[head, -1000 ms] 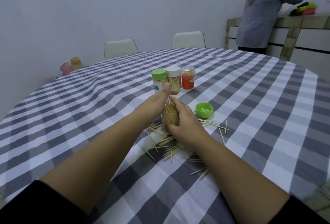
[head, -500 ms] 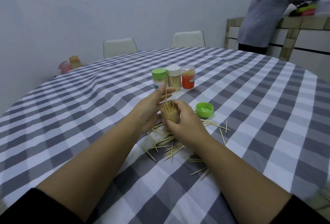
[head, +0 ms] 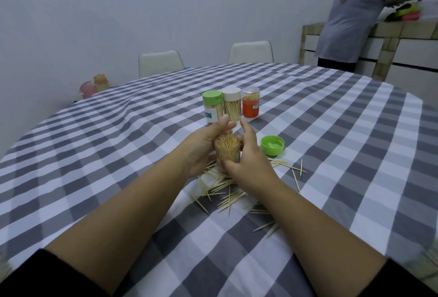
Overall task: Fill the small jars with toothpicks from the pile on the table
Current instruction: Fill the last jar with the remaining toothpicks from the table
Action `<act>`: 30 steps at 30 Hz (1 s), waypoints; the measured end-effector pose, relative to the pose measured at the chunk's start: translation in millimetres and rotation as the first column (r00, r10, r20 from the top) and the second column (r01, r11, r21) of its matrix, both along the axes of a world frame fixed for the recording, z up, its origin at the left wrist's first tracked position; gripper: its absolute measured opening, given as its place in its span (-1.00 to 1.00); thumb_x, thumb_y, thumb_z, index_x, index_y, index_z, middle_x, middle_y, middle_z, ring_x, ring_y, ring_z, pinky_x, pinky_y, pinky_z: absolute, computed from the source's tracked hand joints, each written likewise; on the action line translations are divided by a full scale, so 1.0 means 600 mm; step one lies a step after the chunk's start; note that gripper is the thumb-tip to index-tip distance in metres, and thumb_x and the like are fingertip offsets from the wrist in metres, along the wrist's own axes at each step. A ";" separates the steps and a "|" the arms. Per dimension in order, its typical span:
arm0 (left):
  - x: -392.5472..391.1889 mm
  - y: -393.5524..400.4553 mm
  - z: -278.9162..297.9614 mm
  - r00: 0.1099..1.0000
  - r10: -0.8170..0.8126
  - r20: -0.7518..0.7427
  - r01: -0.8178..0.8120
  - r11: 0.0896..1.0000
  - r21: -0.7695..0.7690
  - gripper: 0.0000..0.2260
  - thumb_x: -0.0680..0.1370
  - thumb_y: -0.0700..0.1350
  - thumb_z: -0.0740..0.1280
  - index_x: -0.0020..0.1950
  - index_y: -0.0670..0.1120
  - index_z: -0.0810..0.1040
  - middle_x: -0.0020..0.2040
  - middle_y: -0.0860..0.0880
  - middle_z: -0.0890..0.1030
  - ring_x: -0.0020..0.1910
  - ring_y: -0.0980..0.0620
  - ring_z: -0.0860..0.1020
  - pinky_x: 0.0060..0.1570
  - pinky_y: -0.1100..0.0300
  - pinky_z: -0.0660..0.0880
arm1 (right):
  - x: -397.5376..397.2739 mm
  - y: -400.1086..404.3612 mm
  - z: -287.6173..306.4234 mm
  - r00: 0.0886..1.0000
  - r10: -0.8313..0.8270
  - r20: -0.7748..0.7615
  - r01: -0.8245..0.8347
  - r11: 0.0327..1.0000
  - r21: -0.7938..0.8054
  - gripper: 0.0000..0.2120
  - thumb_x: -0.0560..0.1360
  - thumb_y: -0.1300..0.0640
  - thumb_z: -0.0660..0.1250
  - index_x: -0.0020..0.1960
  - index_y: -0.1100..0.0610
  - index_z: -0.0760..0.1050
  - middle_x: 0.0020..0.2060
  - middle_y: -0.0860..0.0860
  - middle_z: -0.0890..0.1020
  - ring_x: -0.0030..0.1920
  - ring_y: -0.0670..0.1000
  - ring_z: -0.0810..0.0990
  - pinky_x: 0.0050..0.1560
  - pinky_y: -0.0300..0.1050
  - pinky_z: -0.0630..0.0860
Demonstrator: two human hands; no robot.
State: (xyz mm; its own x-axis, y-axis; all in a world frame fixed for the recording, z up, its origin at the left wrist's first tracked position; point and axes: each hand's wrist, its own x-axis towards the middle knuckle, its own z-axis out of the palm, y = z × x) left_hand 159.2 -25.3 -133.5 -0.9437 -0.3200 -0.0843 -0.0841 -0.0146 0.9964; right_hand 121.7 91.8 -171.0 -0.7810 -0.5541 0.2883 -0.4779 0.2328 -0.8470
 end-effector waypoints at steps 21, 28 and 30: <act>0.032 -0.037 -0.002 0.901 0.212 0.379 0.285 0.369 -0.885 -0.63 0.64 -0.10 0.11 0.46 0.01 0.35 0.46 -0.06 0.34 0.38 -0.06 0.33 0.33 0.10 0.26 | -0.037 0.126 0.050 0.872 -0.451 -0.189 0.463 0.637 0.616 -0.66 0.53 0.15 0.16 0.26 0.21 0.44 0.24 0.16 0.40 0.23 0.18 0.37 0.08 -0.03 0.37; 0.030 -0.049 -0.020 0.853 0.369 0.369 0.257 0.318 -0.912 -0.58 0.63 0.10 0.09 0.30 -0.14 0.50 0.26 -0.17 0.51 0.20 -0.12 0.46 0.22 0.00 0.42 | -0.042 0.131 0.049 0.860 -0.503 -0.088 0.395 0.545 0.739 -0.66 0.50 0.17 0.22 0.25 0.23 0.43 0.28 0.18 0.39 0.25 0.19 0.39 0.13 0.00 0.43; 0.032 -0.049 -0.022 0.862 0.351 0.366 0.233 0.367 -0.901 -0.66 0.64 0.00 0.14 0.22 -0.15 0.57 0.19 -0.14 0.57 0.13 -0.09 0.50 0.18 0.04 0.45 | -0.042 0.120 0.052 0.878 -0.475 -0.059 0.356 0.565 0.744 -0.72 0.47 0.26 0.23 0.17 0.26 0.48 0.19 0.20 0.49 0.13 0.20 0.49 -0.04 -0.06 0.45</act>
